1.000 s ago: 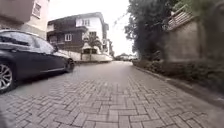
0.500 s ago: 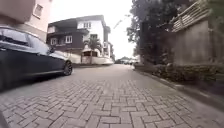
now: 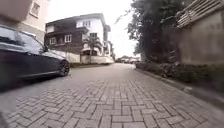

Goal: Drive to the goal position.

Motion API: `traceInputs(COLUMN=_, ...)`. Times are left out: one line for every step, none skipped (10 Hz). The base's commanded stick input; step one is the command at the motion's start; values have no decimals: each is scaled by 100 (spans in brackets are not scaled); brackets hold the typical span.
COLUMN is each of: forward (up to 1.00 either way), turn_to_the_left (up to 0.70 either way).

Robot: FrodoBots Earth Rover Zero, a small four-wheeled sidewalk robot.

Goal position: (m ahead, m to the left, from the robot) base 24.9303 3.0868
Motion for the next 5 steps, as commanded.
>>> traceInputs(forward=70, turn_to_the_left=0)
traceInputs(forward=70, turn_to_the_left=0)
traceInputs(forward=70, turn_to_the_left=0)
traceInputs(forward=70, turn_to_the_left=0)
traceInputs(forward=70, turn_to_the_left=0)
